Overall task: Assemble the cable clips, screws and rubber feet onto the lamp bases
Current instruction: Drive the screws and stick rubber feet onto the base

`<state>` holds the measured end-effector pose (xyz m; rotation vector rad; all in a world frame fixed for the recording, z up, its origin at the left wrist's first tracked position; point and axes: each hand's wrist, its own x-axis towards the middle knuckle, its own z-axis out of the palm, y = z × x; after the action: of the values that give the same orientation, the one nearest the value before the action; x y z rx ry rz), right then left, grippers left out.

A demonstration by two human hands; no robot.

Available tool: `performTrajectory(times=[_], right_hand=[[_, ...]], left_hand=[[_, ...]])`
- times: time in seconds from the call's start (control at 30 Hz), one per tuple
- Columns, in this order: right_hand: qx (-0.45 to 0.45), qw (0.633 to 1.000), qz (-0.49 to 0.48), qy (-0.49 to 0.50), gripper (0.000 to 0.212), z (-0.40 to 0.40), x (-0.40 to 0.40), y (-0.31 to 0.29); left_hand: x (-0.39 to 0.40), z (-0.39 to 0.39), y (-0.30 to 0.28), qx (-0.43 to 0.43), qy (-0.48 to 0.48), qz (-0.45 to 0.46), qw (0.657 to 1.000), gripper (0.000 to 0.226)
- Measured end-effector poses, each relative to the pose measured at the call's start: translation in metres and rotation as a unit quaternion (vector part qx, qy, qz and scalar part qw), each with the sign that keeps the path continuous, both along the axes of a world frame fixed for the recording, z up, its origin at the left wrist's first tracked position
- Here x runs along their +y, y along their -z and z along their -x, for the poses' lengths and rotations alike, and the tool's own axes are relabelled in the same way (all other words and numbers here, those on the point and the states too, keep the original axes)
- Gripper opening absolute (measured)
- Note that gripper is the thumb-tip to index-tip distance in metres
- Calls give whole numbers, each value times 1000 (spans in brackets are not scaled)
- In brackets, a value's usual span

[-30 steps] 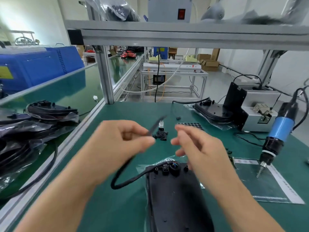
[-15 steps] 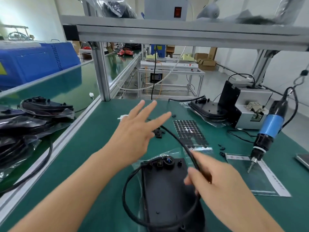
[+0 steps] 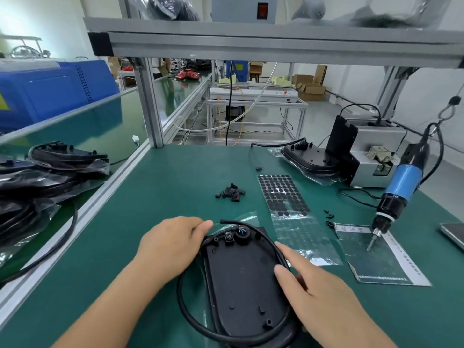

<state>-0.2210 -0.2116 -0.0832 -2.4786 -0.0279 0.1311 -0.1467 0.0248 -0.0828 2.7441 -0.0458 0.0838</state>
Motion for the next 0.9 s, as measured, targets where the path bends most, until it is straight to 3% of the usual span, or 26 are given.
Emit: performTrajectory(times=[0.07, 0.13, 0.2, 0.3, 0.33, 0.43, 0.5, 0.57, 0.77, 0.9], right_hand=[[7, 1000, -6, 3, 45, -2, 2, 2], [9, 999, -33, 6, 44, -4, 5, 4], [5, 998, -63, -5, 36, -9, 13, 8], [-11, 994, -108, -19, 27, -31, 27, 9], [-20, 992, -120, -19, 28, -41, 33, 10], [-58, 988, -146, -10, 34, -70, 58, 12], [-77, 987, -143, -17, 36, -84, 77, 15], [-88, 988, -128, -18, 44, -98, 94, 18], [-74, 980, -175, -50, 49, -131, 132, 16], [-36, 951, -303, -57, 53, -148, 155, 15]], left_hand=[[5, 19, 3, 30, -49, 19, 998, 61], [4, 36, 5, 97, -52, 190, 976, 63], [1, 47, 8, 145, -31, 339, 929, 53], [3, 48, 13, 101, -10, 415, 904, 24], [5, 47, 14, 82, -8, 450, 889, 26], [10, 42, 16, 23, -51, 563, 824, 69], [10, 36, 18, -22, -84, 572, 815, 88], [14, 29, 21, -38, -108, 582, 805, 92], [40, 10, 33, -97, -170, 627, 754, 65], [56, -5, 34, -149, -194, 622, 744, 62]])
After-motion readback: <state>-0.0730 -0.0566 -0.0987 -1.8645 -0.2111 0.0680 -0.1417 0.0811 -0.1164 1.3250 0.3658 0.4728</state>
